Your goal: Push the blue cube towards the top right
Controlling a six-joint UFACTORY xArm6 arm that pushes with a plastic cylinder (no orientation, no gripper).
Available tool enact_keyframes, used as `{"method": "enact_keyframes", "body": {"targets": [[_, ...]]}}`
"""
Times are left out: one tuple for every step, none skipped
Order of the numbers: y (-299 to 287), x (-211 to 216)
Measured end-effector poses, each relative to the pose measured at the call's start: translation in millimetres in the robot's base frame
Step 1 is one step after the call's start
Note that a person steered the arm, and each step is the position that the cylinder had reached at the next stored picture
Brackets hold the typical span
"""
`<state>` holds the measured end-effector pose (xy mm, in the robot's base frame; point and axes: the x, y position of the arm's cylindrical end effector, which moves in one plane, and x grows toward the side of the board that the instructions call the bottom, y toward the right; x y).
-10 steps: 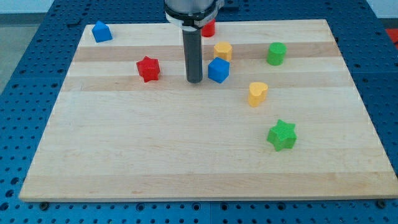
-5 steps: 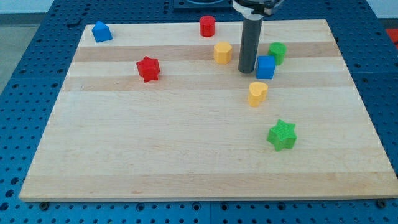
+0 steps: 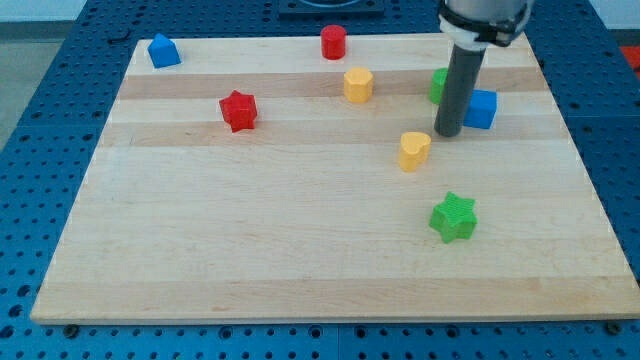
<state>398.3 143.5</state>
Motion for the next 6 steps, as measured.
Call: {"method": "enact_keyframes", "body": {"targets": [[19, 7], [33, -10], [37, -40], [41, -56], [47, -50], [62, -49]]}}
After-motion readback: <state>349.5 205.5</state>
